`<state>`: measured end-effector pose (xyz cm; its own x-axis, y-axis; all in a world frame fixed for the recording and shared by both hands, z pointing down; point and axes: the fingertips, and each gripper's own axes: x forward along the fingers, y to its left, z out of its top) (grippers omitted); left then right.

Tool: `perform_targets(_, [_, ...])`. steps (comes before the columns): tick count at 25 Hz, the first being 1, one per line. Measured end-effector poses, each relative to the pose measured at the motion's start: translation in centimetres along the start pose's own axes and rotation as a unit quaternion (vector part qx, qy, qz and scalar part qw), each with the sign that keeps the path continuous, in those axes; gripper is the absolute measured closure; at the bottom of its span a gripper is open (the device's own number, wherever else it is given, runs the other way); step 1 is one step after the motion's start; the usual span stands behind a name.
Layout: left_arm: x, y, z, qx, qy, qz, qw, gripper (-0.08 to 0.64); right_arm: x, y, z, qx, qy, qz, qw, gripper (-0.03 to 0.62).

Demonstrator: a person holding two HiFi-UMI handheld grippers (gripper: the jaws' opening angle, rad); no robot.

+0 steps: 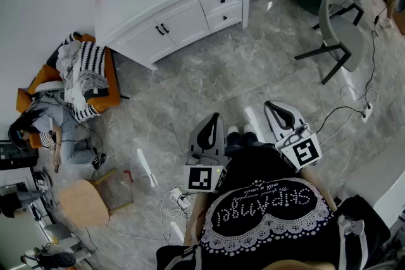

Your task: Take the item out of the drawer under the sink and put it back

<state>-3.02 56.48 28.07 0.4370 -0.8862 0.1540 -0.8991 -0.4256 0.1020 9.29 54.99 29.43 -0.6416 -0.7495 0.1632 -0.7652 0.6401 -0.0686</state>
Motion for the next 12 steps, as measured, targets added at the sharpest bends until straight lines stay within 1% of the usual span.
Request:
perform_targets(9, [0.4, -0.7, -0.1, -0.009, 0.005, 0.001, 1.0, 0.555, -0.7, -0.6, 0.0, -0.005, -0.002, -0.005, 1.0, 0.574])
perform_targets(12, [0.4, -1.2, -0.1, -0.002, 0.003, -0.001, 1.0, 0.555, -1.1, -0.8, -0.1, -0.009, -0.002, -0.004, 1.0, 0.574])
